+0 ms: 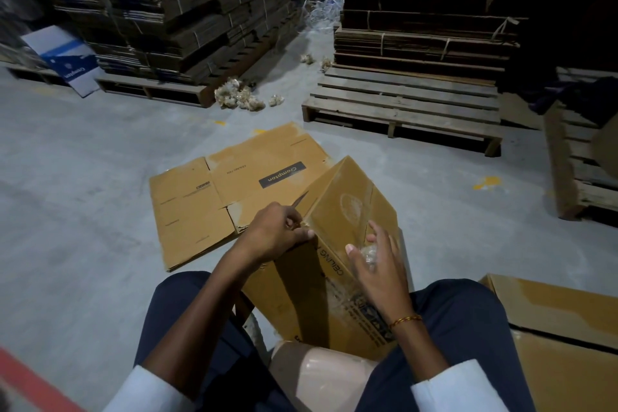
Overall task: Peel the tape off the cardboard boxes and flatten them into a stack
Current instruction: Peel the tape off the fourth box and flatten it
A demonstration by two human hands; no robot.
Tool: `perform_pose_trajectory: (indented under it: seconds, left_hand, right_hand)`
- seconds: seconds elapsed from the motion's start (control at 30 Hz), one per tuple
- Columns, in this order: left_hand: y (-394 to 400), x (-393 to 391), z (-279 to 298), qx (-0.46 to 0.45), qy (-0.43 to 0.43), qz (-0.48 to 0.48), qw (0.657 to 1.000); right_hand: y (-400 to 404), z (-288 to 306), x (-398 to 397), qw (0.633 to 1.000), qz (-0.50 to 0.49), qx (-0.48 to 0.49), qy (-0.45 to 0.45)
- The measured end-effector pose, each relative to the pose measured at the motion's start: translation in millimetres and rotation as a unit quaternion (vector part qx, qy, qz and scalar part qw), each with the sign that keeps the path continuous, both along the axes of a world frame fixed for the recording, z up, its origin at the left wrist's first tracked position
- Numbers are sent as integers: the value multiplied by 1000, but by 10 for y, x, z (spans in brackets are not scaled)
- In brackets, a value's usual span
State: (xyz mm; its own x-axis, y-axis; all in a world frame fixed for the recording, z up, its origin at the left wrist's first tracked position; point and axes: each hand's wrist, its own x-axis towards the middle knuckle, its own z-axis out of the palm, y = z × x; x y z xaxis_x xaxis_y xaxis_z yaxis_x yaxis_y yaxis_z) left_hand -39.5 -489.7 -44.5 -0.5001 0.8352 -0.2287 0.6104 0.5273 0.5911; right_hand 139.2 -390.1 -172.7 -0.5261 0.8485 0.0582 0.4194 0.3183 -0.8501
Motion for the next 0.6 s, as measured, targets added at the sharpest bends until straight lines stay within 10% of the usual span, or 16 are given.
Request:
perform_pose_trajectory:
  seconds: [0.6]
  left_hand:
    - [78,-135,-52,48,31,30,998]
  right_hand:
    - [2,-38,15,1000,13,11,0]
